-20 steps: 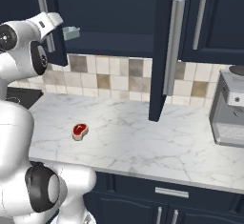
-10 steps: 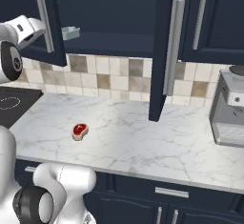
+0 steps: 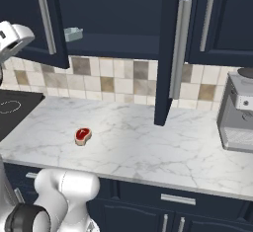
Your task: Retrieve the tupperware from the cabinet, then place the raw meat into the tupperware to avoid contamination.
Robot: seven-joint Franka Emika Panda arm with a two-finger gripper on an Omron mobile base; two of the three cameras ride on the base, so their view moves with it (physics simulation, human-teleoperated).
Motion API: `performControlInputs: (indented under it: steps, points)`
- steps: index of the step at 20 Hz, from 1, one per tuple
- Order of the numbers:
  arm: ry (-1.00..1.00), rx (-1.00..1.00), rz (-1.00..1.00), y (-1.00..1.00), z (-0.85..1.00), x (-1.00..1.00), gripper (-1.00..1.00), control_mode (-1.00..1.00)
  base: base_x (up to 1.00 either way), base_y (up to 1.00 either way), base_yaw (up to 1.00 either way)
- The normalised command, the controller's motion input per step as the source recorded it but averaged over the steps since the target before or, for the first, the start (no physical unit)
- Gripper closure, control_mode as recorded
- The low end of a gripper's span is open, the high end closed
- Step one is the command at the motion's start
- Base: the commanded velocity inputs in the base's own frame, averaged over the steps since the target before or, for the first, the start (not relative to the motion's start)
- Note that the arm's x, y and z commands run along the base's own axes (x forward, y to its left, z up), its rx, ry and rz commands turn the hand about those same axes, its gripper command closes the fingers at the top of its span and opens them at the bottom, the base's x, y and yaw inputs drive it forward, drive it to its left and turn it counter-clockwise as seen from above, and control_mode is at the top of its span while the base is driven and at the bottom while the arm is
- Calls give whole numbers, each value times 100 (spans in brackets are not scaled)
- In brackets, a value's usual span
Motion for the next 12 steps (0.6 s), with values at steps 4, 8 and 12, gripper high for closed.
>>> performControlInputs:
  steps: [4, 8, 12]
  points:
    - [-4, 0, -5, -28, 13, -43, 100, -100, 0, 0, 0]
    - [-5, 0, -5, -37, 15, -39, 100, -100, 0, 0, 0]
    - [-1, 0, -4, -30, 15, -25, 100, -100, 0, 0, 0]
